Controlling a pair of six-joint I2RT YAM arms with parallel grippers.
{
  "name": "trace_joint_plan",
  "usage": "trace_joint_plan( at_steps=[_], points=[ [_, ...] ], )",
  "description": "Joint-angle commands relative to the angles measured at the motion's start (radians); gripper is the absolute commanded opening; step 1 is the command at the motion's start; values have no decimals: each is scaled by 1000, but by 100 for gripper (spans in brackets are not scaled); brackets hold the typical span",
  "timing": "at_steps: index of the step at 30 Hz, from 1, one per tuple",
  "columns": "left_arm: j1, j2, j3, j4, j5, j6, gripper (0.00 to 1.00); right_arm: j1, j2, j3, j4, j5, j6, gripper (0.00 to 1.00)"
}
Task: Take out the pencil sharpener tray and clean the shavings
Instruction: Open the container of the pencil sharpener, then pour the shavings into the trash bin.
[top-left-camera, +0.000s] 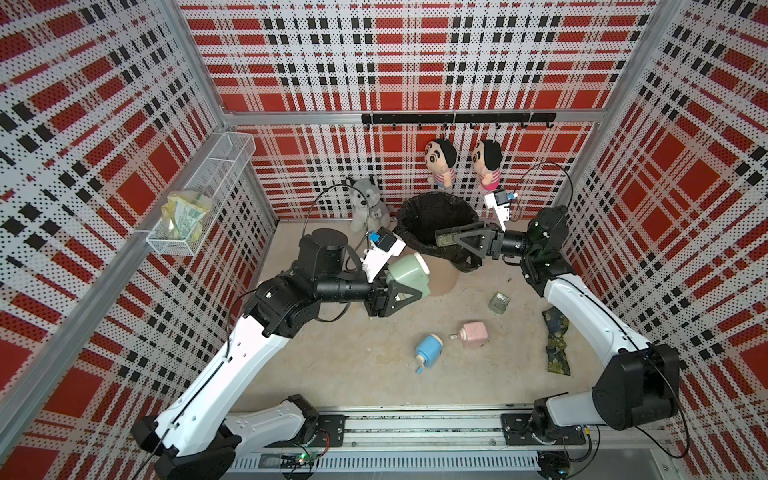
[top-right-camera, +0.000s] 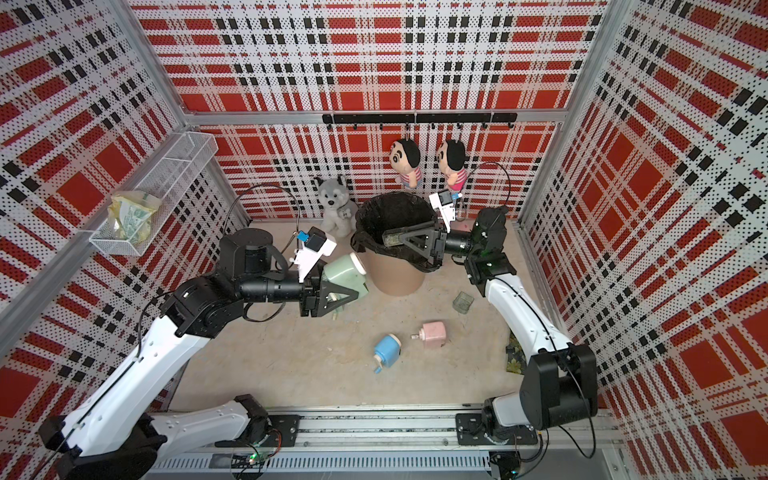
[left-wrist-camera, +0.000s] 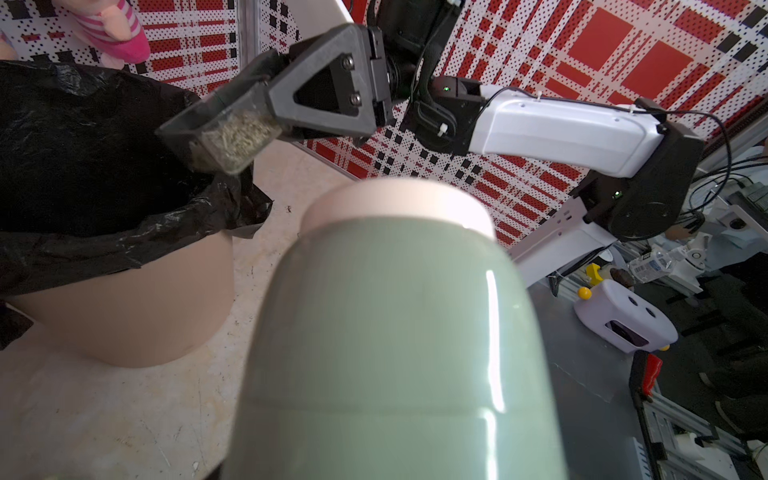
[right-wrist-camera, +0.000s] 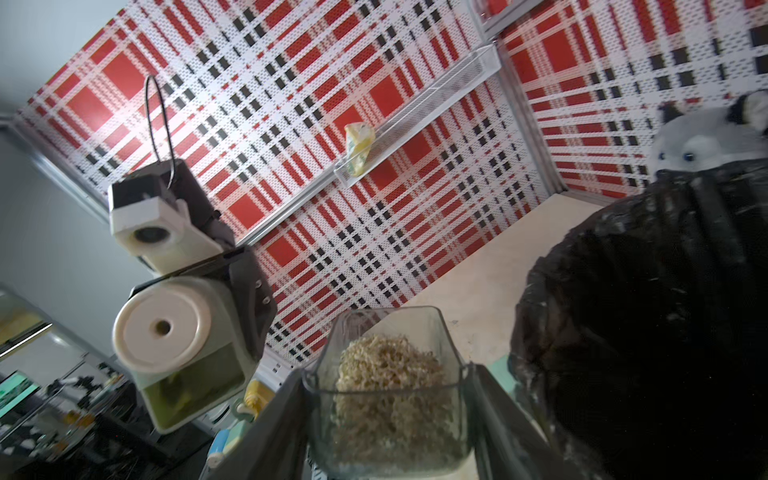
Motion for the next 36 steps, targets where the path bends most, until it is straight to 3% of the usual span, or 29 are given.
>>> trace_joint_plan(
  at_steps=[1,9,16,24,32,36],
  points=[
    [5,-2,2,18,-10,18,51,-7,30,99,-228,148,-80,54],
    [5,-13,-6,23,-25,17,51,-11,116,213,-471,321,-49,53],
    [4,-36,-27,30,-31,12,51,-36,144,249,-519,349,98,53],
    [4,-53,-48,31,-77,5,52,-57,128,201,-421,302,364,53],
    [2,-22,-69,29,-285,1,51,-60,130,108,-255,286,649,52],
    [-1,-4,-76,31,-360,3,51,-60,123,46,-79,311,835,52]
  ],
)
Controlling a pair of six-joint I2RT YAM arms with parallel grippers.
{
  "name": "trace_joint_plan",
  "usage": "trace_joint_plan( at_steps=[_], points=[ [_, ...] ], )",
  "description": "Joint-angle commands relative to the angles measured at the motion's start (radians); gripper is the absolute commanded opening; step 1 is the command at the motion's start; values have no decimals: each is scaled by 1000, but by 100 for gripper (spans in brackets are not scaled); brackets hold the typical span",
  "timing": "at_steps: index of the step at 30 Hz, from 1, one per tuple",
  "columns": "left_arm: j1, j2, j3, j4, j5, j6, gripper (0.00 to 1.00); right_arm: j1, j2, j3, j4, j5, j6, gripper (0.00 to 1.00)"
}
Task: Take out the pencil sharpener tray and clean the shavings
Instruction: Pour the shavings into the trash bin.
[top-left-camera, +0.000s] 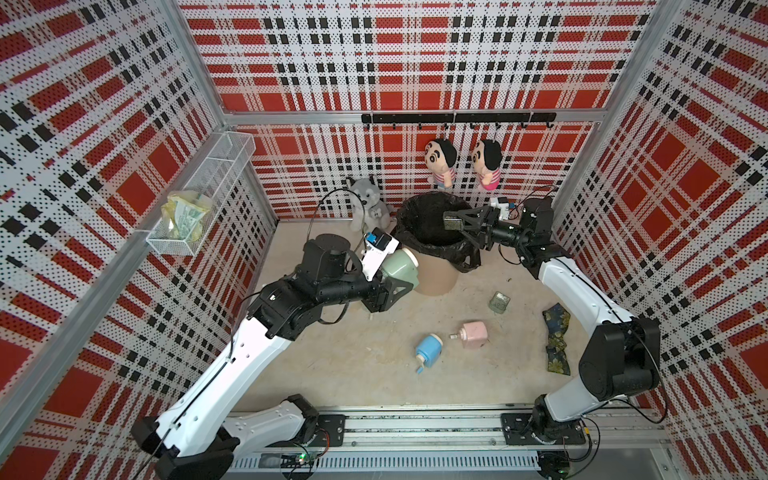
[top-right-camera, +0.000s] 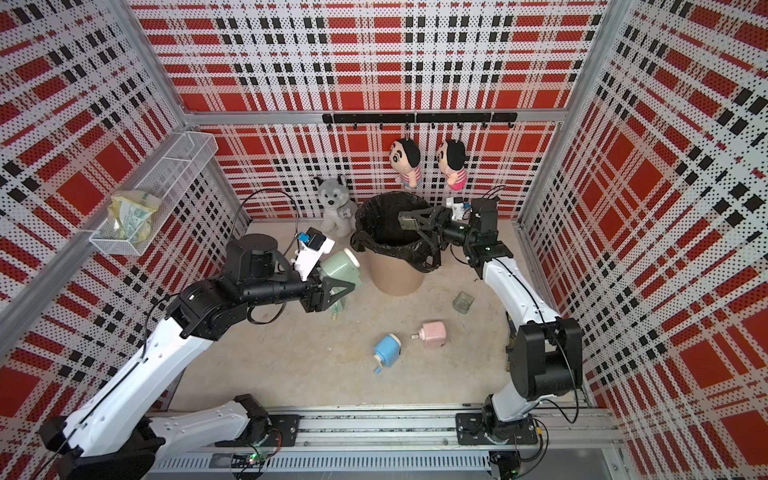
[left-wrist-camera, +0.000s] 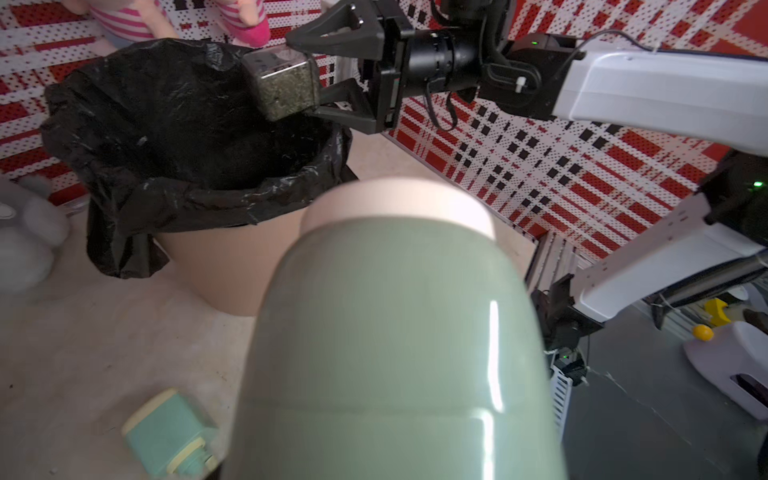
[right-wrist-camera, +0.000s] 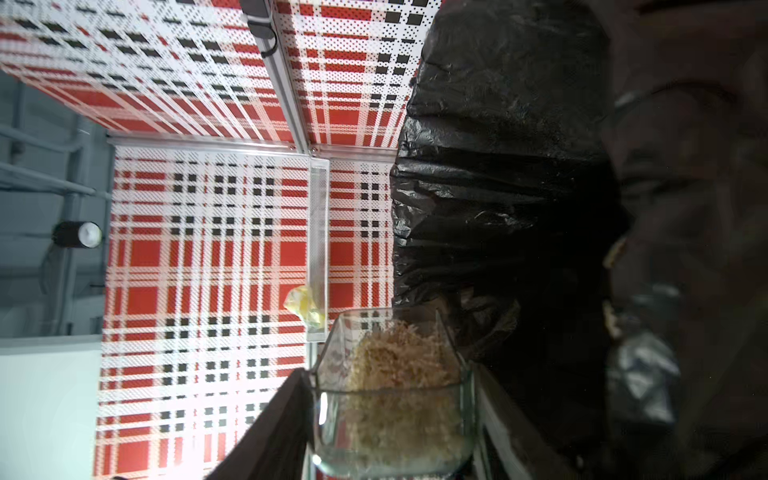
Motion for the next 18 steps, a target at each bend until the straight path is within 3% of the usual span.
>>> trace_joint_plan(
  at_steps=[1,11,18],
  points=[
    [1,9,-16,35,-91,1,51,-4,-26,-25,149,24,187,52],
    [0,19,-63,91,-84,-13,50,-2,-48,30,173,119,394,53],
    [1,26,-72,109,-79,-16,50,33,-46,17,170,166,403,53]
  ],
)
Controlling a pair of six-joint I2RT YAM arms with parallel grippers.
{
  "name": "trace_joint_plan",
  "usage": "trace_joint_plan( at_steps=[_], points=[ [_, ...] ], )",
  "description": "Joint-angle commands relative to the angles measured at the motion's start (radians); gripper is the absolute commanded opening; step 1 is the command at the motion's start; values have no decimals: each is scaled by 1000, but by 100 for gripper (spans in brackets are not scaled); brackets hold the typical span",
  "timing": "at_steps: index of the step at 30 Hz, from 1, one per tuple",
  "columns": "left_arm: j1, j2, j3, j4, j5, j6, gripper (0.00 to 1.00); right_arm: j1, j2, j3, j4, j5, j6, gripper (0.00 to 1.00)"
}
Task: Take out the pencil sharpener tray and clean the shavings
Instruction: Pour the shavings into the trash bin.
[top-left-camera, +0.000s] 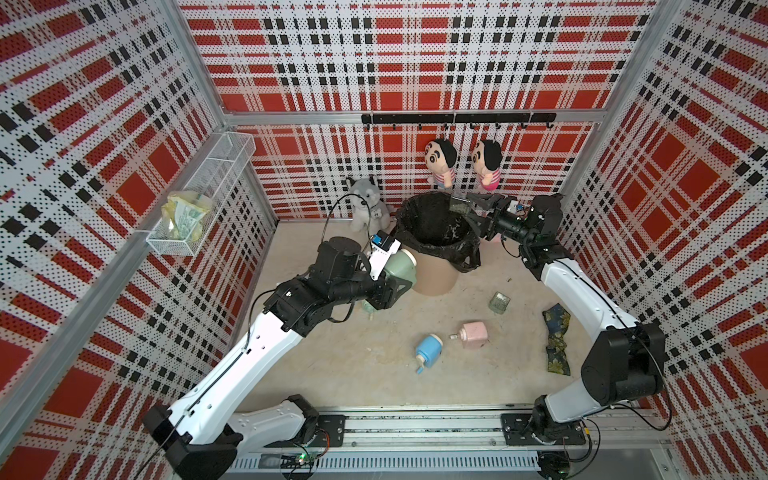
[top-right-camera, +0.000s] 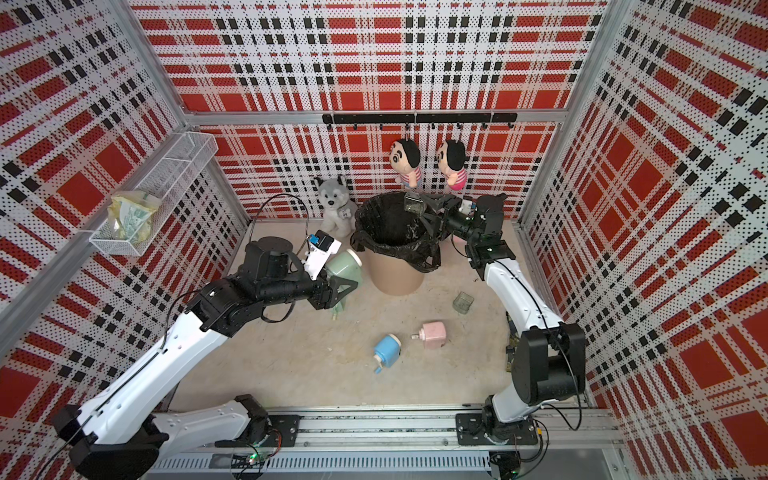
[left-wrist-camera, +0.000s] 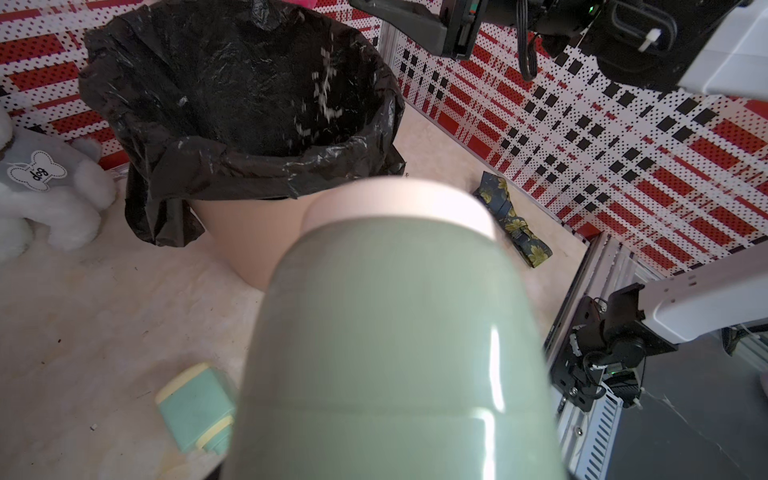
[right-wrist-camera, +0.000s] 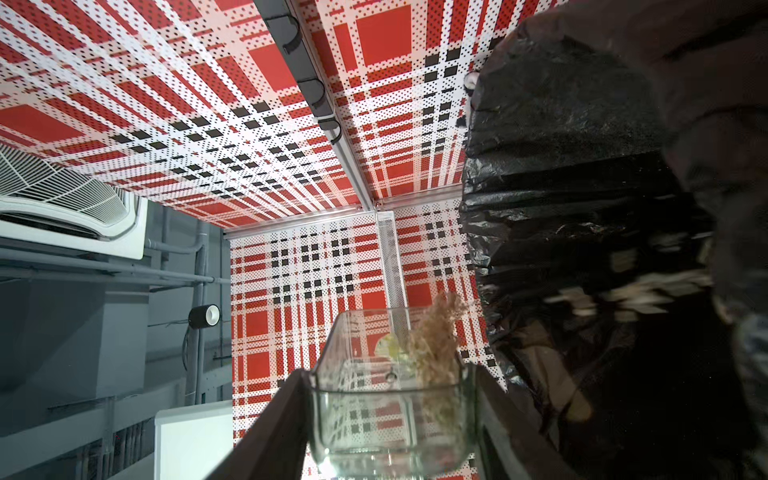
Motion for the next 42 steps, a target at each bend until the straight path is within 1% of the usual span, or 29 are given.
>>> trace_joint_plan(
  at_steps=[1,3,5,6,8,10,12,18,20,23,25,26,28,31,35,38,42],
  points=[
    [1,-2,-7,58,2,-5,50,27,-16,-11,43,29,31,53],
    [0,-3,-11,61,3,-6,50,47,-18,-44,72,40,58,54],
    [0,-3,-12,63,7,-10,50,59,-23,-102,194,59,149,53],
    [2,-4,-12,63,6,-10,50,60,-33,-119,216,72,170,53],
    [1,-6,-6,63,9,-13,51,60,-63,-143,188,112,166,53],
    [2,-5,0,63,12,-16,51,78,-88,-193,222,167,213,53],
    [2,1,8,66,15,-20,51,90,-97,-206,264,204,251,53],
    [-3,12,13,72,25,-32,50,119,-68,-122,255,222,253,54],
    [-4,6,13,73,21,-33,50,130,-64,-118,281,231,265,54],
    [-3,-9,13,70,10,-37,51,133,-65,-122,209,216,211,54],
    [-3,-12,10,64,4,-36,51,134,-69,-177,308,228,263,52],
    [-3,-12,9,62,-1,-33,51,133,-80,-175,307,232,253,52],
    [-3,-10,7,62,-6,-33,51,134,-88,-152,210,227,190,55],
    [-2,-9,8,61,-12,-31,52,131,-67,-134,235,201,168,53],
    [-3,-4,6,65,-46,-33,53,130,-60,-21,81,179,4,56],
    [-4,-6,-12,88,-84,-41,54,125,-60,-2,31,167,-84,57],
    [-3,-17,-53,135,-127,-56,54,117,-74,-33,-19,161,-185,57]
  ],
)
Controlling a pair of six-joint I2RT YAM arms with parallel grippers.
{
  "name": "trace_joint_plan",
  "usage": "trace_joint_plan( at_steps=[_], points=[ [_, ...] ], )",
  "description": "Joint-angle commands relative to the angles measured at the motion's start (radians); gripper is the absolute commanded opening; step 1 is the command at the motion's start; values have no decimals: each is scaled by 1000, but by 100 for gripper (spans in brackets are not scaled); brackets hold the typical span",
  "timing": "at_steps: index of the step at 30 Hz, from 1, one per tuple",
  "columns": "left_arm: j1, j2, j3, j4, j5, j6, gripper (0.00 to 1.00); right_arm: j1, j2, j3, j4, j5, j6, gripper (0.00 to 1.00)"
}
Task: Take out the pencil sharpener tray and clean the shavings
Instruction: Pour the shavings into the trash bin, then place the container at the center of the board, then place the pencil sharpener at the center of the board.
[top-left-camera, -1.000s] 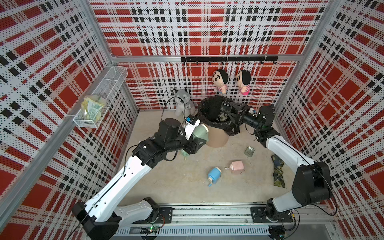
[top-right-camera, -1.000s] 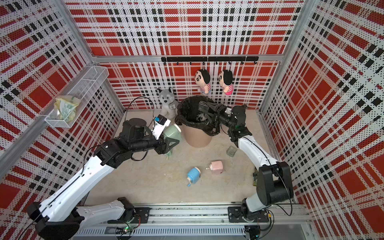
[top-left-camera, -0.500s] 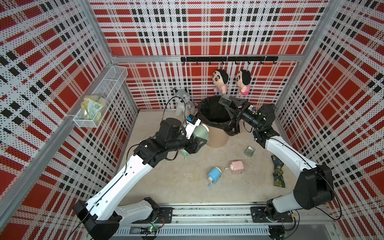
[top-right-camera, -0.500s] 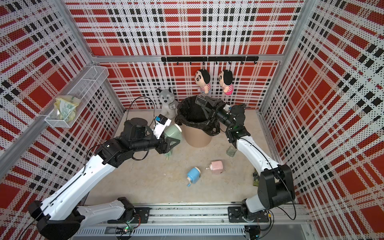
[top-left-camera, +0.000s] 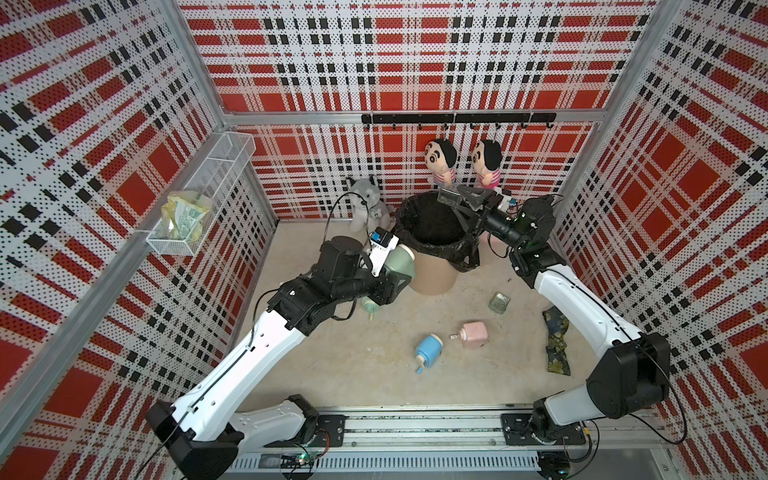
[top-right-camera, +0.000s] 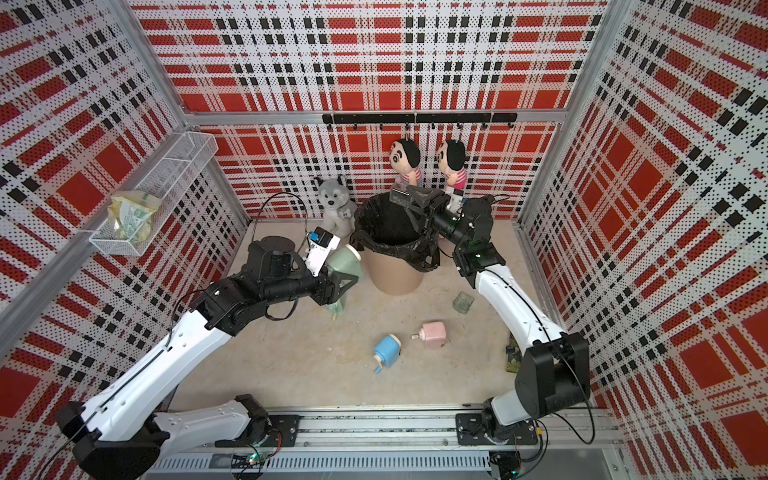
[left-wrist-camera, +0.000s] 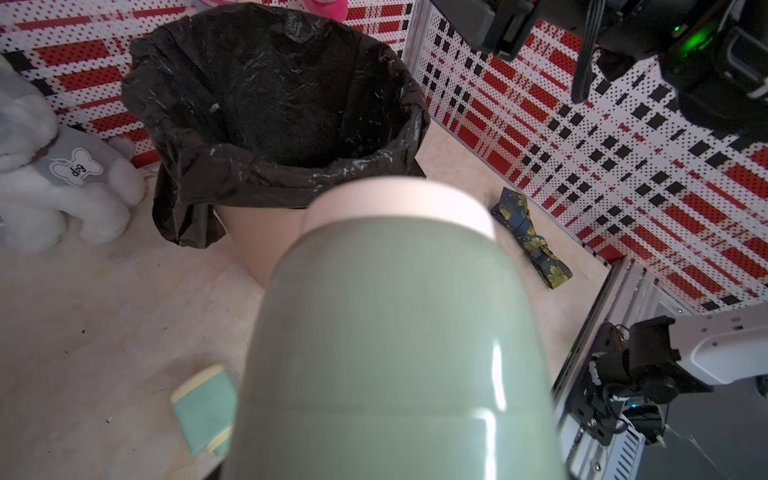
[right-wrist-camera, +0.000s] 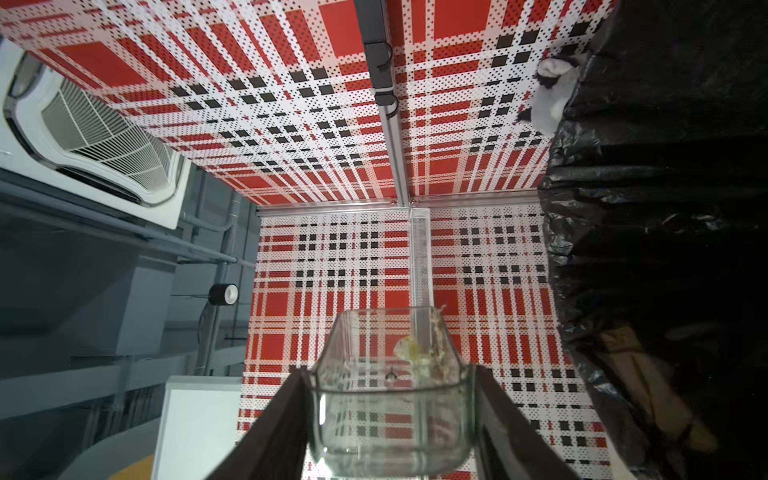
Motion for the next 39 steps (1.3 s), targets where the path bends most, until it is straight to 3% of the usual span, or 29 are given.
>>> trace_joint_plan(
  at_steps=[1,6,14,21,30,39],
  points=[
    [-3,-29,-36,87,-64,-19,54,-13,-19,-27,-104,-19,-160,57],
    [-2,-44,-96,142,-77,-35,54,-39,-55,-24,-245,12,-374,57],
    [-1,-60,-204,229,-94,-67,54,-77,-166,52,-494,213,-725,57],
    [-2,-96,-319,338,-116,-101,54,-85,-322,-42,-600,529,-936,56],
    [-9,-79,-431,430,-155,-128,54,-84,-465,-386,-537,796,-975,56],
    [-83,-59,-473,486,-271,-188,54,-48,-362,-544,-383,914,-941,55]
  ],
)
